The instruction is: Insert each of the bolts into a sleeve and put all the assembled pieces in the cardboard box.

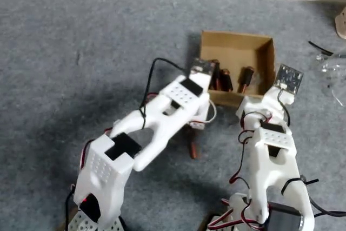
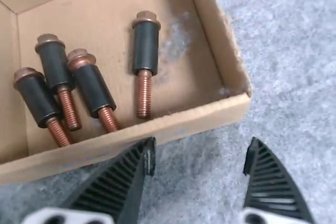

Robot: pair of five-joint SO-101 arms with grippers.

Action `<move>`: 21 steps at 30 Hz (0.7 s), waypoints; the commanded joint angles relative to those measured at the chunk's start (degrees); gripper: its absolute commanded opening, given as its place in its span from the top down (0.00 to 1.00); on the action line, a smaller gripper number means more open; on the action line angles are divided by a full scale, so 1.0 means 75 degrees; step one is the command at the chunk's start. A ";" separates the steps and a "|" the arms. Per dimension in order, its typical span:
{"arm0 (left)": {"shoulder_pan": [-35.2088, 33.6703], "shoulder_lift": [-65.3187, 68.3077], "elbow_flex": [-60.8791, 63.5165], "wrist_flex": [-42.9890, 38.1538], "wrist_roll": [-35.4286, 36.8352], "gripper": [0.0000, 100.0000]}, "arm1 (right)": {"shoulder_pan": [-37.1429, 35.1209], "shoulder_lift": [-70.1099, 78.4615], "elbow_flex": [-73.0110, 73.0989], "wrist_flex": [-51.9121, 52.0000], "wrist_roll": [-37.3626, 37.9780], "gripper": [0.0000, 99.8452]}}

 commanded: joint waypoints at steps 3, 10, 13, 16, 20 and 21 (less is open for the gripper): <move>-0.0322 0.0100 -0.0053 0.0328 -0.0070 1.00 | 0.0018 -0.0041 -0.0252 -0.0393 0.0023 0.75; -0.1155 -0.1940 -0.0193 0.0961 -0.0070 1.00 | 0.0006 -0.0053 -0.0252 -0.0381 0.0152 0.75; -0.1659 -0.3206 -0.0135 0.1653 -0.0223 1.00 | 0.0006 -0.0053 -0.0252 -0.0381 0.0152 0.75; -0.2350 -0.4273 -0.0123 0.2438 -0.0598 1.00 | -0.0029 -0.0053 -0.0252 -0.0381 0.0164 0.75; -0.3628 -0.4870 0.0557 0.2813 -0.0879 1.00 | -0.0147 -0.0053 -0.0252 -0.0369 0.0199 0.75; -0.3979 -0.4882 0.0826 0.2731 -0.0961 1.00 | -0.0147 -0.0053 -0.0252 -0.0369 0.0199 0.75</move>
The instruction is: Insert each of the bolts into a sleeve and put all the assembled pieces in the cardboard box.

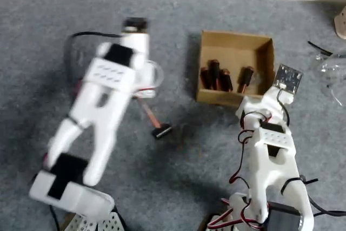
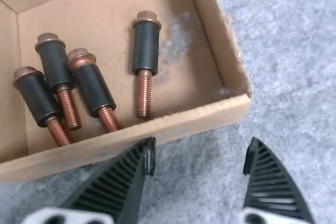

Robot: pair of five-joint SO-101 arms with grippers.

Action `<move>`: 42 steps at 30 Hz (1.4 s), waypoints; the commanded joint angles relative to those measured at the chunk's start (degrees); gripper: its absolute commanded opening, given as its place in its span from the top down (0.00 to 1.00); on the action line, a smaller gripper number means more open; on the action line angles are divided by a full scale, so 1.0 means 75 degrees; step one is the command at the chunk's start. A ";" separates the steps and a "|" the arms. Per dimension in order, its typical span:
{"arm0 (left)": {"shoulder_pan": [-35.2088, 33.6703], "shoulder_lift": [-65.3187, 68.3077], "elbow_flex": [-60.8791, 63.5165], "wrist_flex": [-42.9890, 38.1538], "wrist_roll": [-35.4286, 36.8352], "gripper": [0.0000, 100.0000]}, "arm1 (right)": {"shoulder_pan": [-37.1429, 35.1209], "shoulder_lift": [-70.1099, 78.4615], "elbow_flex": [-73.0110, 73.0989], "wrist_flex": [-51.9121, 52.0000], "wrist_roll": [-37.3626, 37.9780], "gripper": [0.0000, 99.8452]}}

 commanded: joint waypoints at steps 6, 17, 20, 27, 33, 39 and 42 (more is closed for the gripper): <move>-0.2772 -0.0557 0.2632 -0.1594 -0.0223 1.00 | -0.0158 -0.0100 -0.0252 -0.0358 0.0117 0.75; -0.3511 -0.0639 0.4671 -0.4302 -0.0223 0.99 | -0.0240 -0.0123 -0.0240 -0.0358 0.0129 0.75; -0.3511 -0.0627 0.4284 -0.3634 -0.0211 0.94 | -0.0240 -0.0123 -0.0240 -0.0358 0.0129 0.75; -0.3475 -0.0639 0.4167 -0.3212 0.0363 0.63 | -0.0322 -0.0123 -0.0240 -0.0358 0.0129 0.75; -0.3663 -0.0580 0.4202 -0.3200 0.0387 0.62 | -0.0697 -0.0123 -0.0252 -0.0346 0.0680 0.75; -0.3780 -0.0627 0.4390 -0.3259 0.0387 0.67 | -0.1670 -0.0217 -0.0393 0.1248 0.1711 0.75; -0.4050 -0.0627 0.4366 -0.3259 0.0387 0.67 | -0.2385 -0.0779 -0.0451 0.1319 0.2508 0.75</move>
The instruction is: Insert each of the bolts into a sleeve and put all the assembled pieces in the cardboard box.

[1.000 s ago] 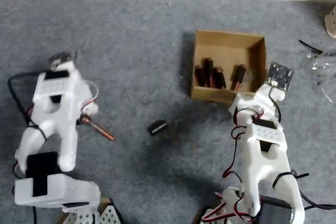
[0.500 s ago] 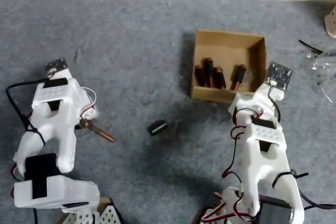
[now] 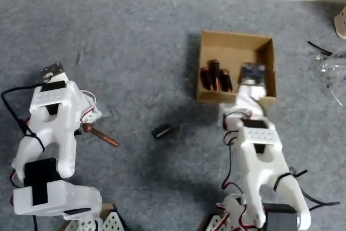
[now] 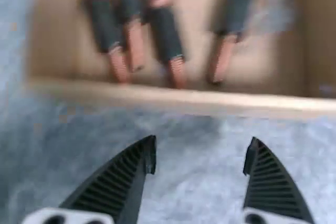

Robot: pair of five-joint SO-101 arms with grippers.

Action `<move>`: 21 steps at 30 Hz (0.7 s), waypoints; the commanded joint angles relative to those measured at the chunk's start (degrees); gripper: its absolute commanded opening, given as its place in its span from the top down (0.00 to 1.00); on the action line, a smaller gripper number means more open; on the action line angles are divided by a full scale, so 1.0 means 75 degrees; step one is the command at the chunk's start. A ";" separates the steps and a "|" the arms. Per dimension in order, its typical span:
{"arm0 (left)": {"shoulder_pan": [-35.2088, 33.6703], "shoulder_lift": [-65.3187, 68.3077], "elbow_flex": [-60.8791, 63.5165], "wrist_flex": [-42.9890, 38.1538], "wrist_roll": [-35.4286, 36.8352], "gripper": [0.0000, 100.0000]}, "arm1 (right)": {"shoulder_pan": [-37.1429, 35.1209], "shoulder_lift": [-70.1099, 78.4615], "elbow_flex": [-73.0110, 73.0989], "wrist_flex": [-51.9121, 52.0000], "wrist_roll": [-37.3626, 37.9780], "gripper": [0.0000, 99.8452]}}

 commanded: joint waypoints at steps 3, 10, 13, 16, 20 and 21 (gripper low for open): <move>-0.0451 -0.0393 -0.0147 0.0000 0.0070 0.67 | -0.1436 -0.1506 -0.0252 0.0358 0.1125 0.75; -0.0475 -0.0358 -0.0147 -0.0164 0.0070 0.67 | -0.3757 -0.2842 -0.0229 0.2280 0.2919 0.75; -0.0475 -0.0358 -0.0147 -0.0164 0.0070 0.67 | -0.4284 -0.2421 -0.0826 0.2925 0.3399 0.75; -0.0486 -0.0358 -0.0147 -0.0164 0.0070 0.67 | -0.4366 -0.1623 -0.1705 0.3335 0.3587 0.75; -0.0486 -0.0358 -0.0158 -0.0164 0.0070 0.67 | -0.4507 -0.0381 -0.2760 0.3663 0.3833 0.75; -0.0486 -0.0358 -0.0158 -0.0164 0.0070 0.67 | -0.4577 -0.0088 -0.2948 0.3686 0.3915 0.75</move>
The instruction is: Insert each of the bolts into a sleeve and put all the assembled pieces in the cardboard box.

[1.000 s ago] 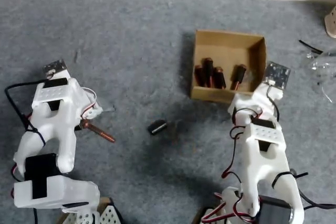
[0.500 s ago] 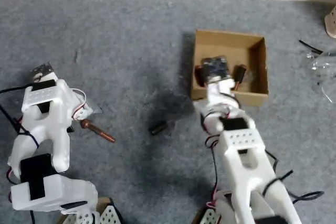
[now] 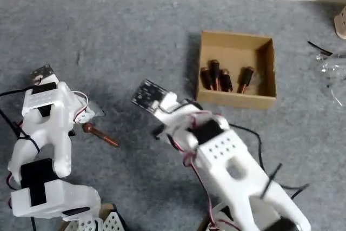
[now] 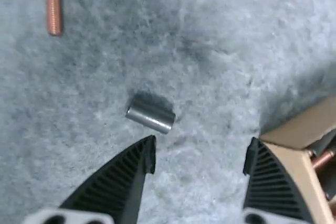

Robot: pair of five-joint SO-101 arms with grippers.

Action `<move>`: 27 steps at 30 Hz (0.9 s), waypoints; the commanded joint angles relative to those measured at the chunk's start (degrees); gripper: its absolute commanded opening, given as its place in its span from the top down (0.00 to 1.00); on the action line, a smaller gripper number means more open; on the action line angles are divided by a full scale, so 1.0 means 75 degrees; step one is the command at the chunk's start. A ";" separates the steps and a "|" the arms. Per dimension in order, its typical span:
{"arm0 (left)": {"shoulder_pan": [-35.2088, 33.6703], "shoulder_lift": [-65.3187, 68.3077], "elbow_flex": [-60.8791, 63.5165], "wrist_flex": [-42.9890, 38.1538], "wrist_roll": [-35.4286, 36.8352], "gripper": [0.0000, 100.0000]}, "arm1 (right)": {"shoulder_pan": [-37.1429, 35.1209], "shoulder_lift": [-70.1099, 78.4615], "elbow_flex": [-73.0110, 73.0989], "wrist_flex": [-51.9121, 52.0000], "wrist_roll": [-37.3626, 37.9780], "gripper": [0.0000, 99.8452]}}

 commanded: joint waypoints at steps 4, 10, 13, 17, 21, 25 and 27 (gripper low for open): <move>-0.0088 -0.0358 -0.0158 -0.0188 0.0070 0.67 | -0.0358 0.1776 -0.1342 0.0158 0.0621 0.75; -0.0100 -0.0346 -0.0158 -0.0199 0.0070 0.67 | -0.0334 0.3007 -0.1530 0.0158 0.1043 0.75; -0.0100 -0.0346 -0.0158 -0.0199 0.0070 0.67 | -0.0322 0.3253 -0.1541 0.0111 0.1102 0.75; -0.0100 -0.0346 -0.0158 -0.0199 0.0070 0.67 | -0.0264 0.3558 -0.1530 -0.0193 0.1090 0.75; -0.0100 -0.0346 -0.0147 -0.0199 0.0059 0.67 | -0.0252 0.4132 -0.1553 -0.0451 0.1102 0.75; -0.0100 -0.0346 -0.0147 -0.0199 0.0059 0.67 | -0.0252 0.4601 -0.1588 -0.0486 0.1090 0.75; -0.0100 -0.0346 -0.0147 -0.0199 0.0047 0.67 | -0.0252 0.4741 -0.1705 -0.0486 0.1078 0.75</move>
